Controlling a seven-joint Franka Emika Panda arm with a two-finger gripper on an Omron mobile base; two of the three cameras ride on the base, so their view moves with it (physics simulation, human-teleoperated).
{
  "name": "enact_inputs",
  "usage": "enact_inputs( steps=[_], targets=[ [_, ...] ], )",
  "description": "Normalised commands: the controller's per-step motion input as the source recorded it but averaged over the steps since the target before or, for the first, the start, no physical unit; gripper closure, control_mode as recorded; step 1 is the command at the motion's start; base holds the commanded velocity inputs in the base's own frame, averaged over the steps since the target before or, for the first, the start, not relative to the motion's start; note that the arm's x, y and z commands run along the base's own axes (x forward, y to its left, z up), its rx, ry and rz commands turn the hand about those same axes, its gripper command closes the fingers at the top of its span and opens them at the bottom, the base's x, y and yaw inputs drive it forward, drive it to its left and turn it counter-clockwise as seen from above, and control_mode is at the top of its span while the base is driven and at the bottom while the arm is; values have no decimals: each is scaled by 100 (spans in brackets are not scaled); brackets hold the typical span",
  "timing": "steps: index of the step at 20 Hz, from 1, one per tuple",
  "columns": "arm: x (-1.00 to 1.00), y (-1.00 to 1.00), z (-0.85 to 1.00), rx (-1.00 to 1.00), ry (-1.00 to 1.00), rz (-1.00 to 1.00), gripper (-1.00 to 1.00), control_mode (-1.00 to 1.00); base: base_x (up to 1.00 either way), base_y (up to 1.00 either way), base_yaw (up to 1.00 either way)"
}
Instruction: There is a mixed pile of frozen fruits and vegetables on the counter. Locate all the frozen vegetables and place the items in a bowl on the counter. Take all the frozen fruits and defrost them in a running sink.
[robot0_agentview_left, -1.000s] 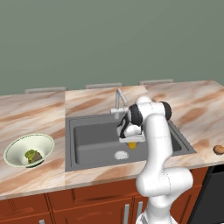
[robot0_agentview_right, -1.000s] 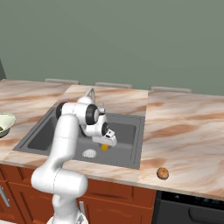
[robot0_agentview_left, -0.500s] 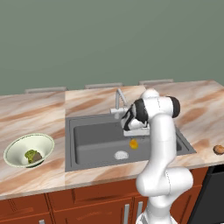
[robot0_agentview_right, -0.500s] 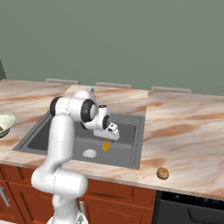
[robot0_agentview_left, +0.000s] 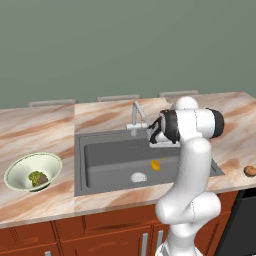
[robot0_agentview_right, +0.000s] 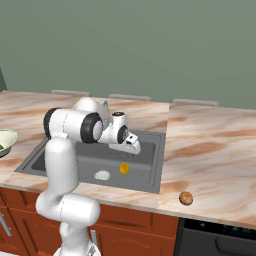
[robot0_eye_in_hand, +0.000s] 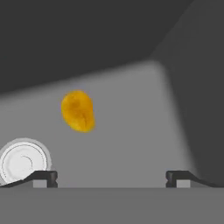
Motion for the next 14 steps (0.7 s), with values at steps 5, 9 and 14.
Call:
enact_inputs(
  steps=[5,9,14],
  targets=[
    [-24,-45,100,-6,-18,12,-100,-100,0,0,0],
    [-73,-43,100,-9,-10,8,-100,-100,0,0,0],
    [-100,-53,100,-1,-4,5,-100,-100,0,0,0]
  ],
)
